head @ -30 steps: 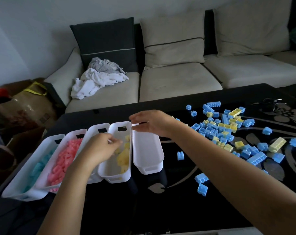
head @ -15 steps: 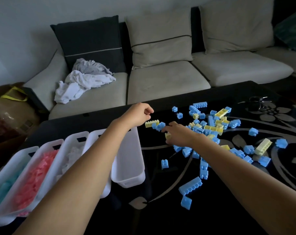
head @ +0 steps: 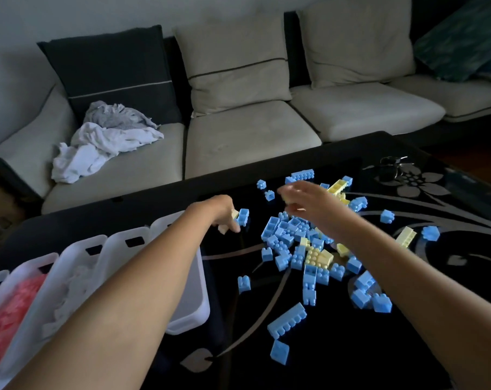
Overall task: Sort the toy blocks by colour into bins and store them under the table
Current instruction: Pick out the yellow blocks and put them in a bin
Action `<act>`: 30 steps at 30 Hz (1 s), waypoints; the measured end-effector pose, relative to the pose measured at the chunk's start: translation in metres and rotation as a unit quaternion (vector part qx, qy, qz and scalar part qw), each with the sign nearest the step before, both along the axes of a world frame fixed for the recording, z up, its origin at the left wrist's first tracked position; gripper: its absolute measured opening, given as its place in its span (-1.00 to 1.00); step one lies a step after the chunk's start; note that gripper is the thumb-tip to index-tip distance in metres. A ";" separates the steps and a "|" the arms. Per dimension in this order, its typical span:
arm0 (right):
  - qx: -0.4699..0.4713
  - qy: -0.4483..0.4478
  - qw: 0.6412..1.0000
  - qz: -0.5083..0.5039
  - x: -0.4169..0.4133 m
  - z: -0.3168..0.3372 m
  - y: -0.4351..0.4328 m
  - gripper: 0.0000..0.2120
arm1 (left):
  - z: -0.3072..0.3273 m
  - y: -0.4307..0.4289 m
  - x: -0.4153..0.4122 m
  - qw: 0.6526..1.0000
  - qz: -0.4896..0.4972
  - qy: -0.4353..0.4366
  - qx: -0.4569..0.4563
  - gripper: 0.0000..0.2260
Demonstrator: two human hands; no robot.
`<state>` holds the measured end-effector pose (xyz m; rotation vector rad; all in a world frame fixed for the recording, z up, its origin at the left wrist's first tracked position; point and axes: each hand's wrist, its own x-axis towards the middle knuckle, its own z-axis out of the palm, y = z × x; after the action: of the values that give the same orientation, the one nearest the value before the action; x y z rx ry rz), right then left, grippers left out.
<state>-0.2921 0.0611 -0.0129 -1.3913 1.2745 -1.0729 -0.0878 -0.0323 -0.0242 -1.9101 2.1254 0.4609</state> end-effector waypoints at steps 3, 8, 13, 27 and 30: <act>0.163 -0.313 0.935 -0.035 -0.034 0.004 0.011 -0.70 | -0.004 0.001 0.004 0.998 0.014 0.031 0.044 -0.55; 0.214 -0.422 0.877 -0.082 -0.065 -0.004 0.023 -0.70 | 0.006 0.008 0.003 0.997 0.025 0.023 0.066 -0.56; 0.204 -0.417 0.879 -0.103 -0.066 -0.005 0.023 -0.74 | 0.027 0.009 -0.023 0.991 0.071 0.116 -0.006 -0.83; 0.232 -0.411 0.878 -0.084 -0.064 -0.025 0.022 -0.61 | -0.013 0.024 -0.110 0.979 -0.054 0.186 -0.064 -0.95; 0.240 -0.412 0.875 -0.084 -0.066 -0.029 0.020 -0.61 | -0.007 0.028 -0.115 0.983 -0.046 0.175 -0.020 -0.81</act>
<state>-0.3577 0.0808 -0.0418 -0.3548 0.9155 -1.1722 -0.2031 -0.0042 -0.0308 -1.8522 2.4434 0.7900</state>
